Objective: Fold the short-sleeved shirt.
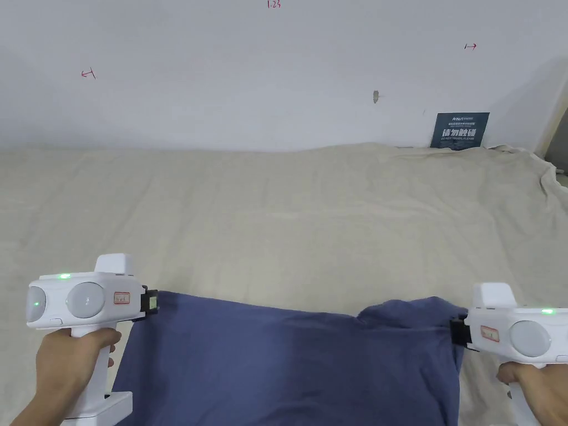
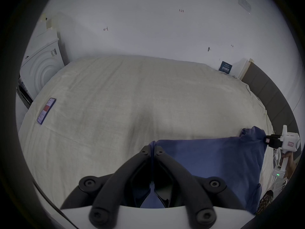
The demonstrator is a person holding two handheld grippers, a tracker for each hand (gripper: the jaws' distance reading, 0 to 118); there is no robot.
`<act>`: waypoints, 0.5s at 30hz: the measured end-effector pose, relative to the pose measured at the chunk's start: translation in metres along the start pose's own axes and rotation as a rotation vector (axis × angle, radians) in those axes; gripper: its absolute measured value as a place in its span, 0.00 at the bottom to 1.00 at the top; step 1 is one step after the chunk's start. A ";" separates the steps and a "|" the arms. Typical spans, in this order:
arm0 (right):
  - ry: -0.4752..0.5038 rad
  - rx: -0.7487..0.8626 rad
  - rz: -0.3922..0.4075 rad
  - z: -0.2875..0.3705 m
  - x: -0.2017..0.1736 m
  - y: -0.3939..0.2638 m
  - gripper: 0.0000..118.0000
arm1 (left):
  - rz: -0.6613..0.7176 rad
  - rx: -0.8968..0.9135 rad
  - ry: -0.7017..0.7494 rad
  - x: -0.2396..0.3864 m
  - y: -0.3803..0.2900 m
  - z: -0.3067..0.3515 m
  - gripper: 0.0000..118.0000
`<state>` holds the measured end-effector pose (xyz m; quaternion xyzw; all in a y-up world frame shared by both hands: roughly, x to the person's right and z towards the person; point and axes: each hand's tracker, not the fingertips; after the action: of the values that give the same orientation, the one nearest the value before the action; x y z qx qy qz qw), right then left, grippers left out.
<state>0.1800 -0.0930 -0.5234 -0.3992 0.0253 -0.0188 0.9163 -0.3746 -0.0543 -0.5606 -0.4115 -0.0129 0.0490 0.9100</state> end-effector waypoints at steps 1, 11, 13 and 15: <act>0.011 0.032 -0.017 0.012 0.001 0.003 0.02 | 0.002 0.007 0.002 0.000 0.000 0.006 0.00; 0.063 0.305 -0.015 0.133 0.009 0.042 0.02 | 0.000 0.192 0.017 0.009 0.029 0.104 0.00; 0.053 0.361 -0.006 0.155 0.011 0.055 0.02 | -0.007 0.247 0.024 0.012 0.040 0.128 0.00; 0.055 0.414 -0.005 0.179 0.014 0.070 0.02 | -0.013 0.281 0.026 0.016 0.055 0.152 0.00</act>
<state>0.2055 0.0850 -0.4533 -0.2016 0.0450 -0.0369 0.9777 -0.3729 0.0971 -0.5012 -0.2805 0.0031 0.0392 0.9591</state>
